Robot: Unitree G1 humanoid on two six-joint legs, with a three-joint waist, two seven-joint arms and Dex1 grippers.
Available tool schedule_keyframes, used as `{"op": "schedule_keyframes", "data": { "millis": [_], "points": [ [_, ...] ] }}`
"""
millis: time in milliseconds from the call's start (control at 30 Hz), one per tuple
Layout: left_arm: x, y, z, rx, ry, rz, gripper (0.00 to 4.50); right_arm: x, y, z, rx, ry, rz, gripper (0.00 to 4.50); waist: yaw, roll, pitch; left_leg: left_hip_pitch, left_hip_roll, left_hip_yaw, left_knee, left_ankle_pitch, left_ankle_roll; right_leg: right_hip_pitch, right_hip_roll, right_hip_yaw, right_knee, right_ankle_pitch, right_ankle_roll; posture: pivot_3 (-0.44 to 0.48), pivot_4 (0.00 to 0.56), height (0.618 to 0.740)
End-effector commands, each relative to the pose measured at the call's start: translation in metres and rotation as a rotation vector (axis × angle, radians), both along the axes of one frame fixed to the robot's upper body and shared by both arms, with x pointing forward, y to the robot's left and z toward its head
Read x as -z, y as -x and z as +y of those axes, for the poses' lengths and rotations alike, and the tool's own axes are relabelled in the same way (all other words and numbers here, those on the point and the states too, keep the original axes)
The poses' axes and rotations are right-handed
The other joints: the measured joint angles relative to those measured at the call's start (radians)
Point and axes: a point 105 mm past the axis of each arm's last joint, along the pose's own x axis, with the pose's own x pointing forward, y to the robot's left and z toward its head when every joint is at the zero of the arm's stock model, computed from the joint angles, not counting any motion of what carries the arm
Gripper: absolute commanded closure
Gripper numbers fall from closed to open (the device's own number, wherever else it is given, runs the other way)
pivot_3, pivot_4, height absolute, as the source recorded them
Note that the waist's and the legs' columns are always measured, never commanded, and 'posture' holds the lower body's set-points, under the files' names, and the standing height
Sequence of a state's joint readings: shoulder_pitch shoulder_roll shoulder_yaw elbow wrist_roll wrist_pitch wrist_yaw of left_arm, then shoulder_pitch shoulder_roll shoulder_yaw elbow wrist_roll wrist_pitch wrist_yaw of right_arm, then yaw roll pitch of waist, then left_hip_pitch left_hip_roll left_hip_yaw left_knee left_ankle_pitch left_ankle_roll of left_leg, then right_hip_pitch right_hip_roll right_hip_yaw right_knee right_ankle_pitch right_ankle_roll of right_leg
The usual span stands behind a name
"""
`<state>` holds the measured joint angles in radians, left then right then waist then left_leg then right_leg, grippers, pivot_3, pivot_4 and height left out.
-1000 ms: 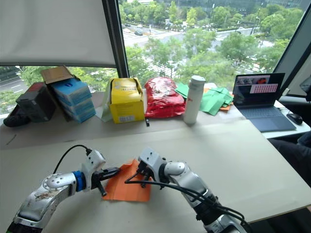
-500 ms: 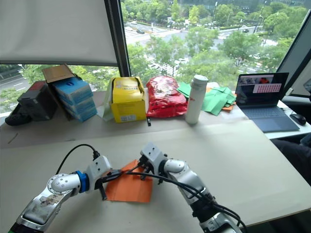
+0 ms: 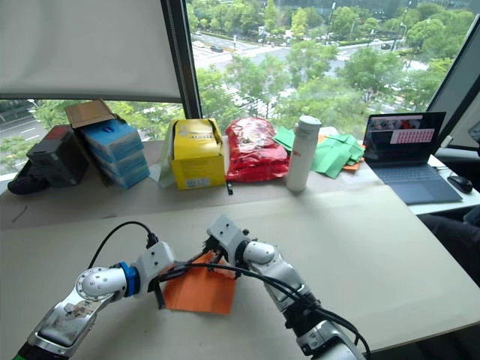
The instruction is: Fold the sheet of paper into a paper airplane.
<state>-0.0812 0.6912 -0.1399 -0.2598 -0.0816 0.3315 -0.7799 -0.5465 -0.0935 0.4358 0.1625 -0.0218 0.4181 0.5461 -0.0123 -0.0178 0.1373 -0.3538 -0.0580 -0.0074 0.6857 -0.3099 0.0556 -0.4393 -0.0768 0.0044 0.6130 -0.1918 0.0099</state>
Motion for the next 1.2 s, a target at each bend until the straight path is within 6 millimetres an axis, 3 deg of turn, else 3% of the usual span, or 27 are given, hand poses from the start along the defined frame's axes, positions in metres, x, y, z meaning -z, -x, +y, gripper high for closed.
{"op": "schedule_keyframes", "data": {
  "millis": [33, 100, 200, 333, 433, 633, 700, 767, 1000, 1200],
  "points": [
    [0.008, 0.009, -0.003, 0.035, -0.012, 0.045, 4.23, 0.010, 0.001, 0.002, -0.023, 0.096, 0.002, 4.50, -0.001, 0.000, 0.000, 0.000, 0.000, 0.000, 0.000, 0.000, 0.000, 0.000, 0.000, 0.000, 0.000, 0.000, 0.000, 0.000, 0.150, 0.740],
    [0.005, 0.010, -0.002, 0.038, -0.002, 0.049, 3.78, 0.020, 0.002, -0.001, -0.018, 0.140, 0.030, 4.50, -0.003, 0.000, 0.000, 0.000, 0.000, 0.000, 0.000, 0.000, 0.000, 0.000, 0.000, 0.000, 0.000, 0.000, 0.000, 0.000, 0.150, 0.740],
    [0.000, 0.011, 0.004, 0.020, 0.022, 0.073, 2.72, 0.024, 0.003, -0.004, -0.013, 0.156, 0.054, 4.50, -0.005, 0.000, 0.000, 0.001, 0.000, 0.000, 0.000, 0.000, 0.000, 0.000, 0.000, 0.000, 0.000, 0.000, 0.000, 0.000, 0.150, 0.740],
    [-0.029, 0.003, 0.023, -0.063, 0.188, 0.120, 1.39, 0.022, 0.003, -0.005, -0.010, 0.152, 0.058, 4.50, -0.006, 0.000, 0.000, 0.000, 0.000, 0.000, 0.000, 0.000, 0.000, 0.000, 0.001, 0.000, 0.001, 0.000, 0.000, 0.000, 0.150, 0.740],
    [-0.040, 0.000, 0.028, -0.069, 0.228, 0.134, 1.39, 0.023, 0.004, -0.005, -0.011, 0.152, 0.061, 4.50, -0.005, 0.000, 0.000, 0.001, 0.000, -0.001, 0.000, 0.000, 0.000, 0.000, 0.001, -0.004, 0.000, 0.000, 0.000, 0.000, 0.150, 0.740],
    [-0.049, 0.000, 0.015, -0.027, 0.330, 0.190, 3.26, 0.023, 0.004, -0.004, -0.012, 0.155, 0.064, 4.50, -0.007, 0.000, 0.000, 0.001, 0.000, 0.000, 0.000, 0.002, -0.004, 0.000, 0.001, -0.005, 0.000, 0.000, 0.000, 0.000, 0.150, 0.740],
    [-0.038, -0.011, 0.010, -0.059, 0.298, 0.186, 4.00, 0.022, 0.004, -0.004, -0.010, 0.153, 0.063, 4.50, -0.002, 0.000, 0.000, 0.001, 0.000, -0.001, -0.001, 0.002, -0.004, 0.000, 0.001, -0.005, 0.000, 0.000, 0.000, 0.000, 0.150, 0.740],
    [-0.027, -0.022, 0.005, -0.082, 0.267, 0.178, 4.46, 0.022, 0.004, -0.004, -0.008, 0.151, 0.062, 4.50, -0.001, 0.000, 0.000, 0.001, -0.001, -0.002, 0.000, 0.003, -0.005, 0.001, 0.000, -0.006, 0.000, 0.000, 0.000, 0.000, 0.150, 0.740],
    [-0.010, -0.035, -0.014, -0.076, 0.231, 0.175, 4.46, 0.022, 0.006, -0.004, -0.011, 0.153, 0.062, 4.50, -0.005, 0.000, 0.000, 0.000, -0.001, -0.002, -0.002, 0.003, -0.006, -0.001, 0.001, -0.005, 0.001, 0.000, 0.000, 0.000, 0.150, 0.740],
    [0.013, -0.038, -0.009, -0.098, 0.121, 0.189, 4.46, 0.021, 0.008, -0.005, -0.015, 0.157, 0.066, 4.50, -0.003, -0.001, 0.000, 0.001, -0.001, -0.002, -0.002, 0.003, -0.006, 0.000, 0.000, -0.005, 0.000, 0.000, 0.000, 0.000, 0.150, 0.740]
  ]
}}
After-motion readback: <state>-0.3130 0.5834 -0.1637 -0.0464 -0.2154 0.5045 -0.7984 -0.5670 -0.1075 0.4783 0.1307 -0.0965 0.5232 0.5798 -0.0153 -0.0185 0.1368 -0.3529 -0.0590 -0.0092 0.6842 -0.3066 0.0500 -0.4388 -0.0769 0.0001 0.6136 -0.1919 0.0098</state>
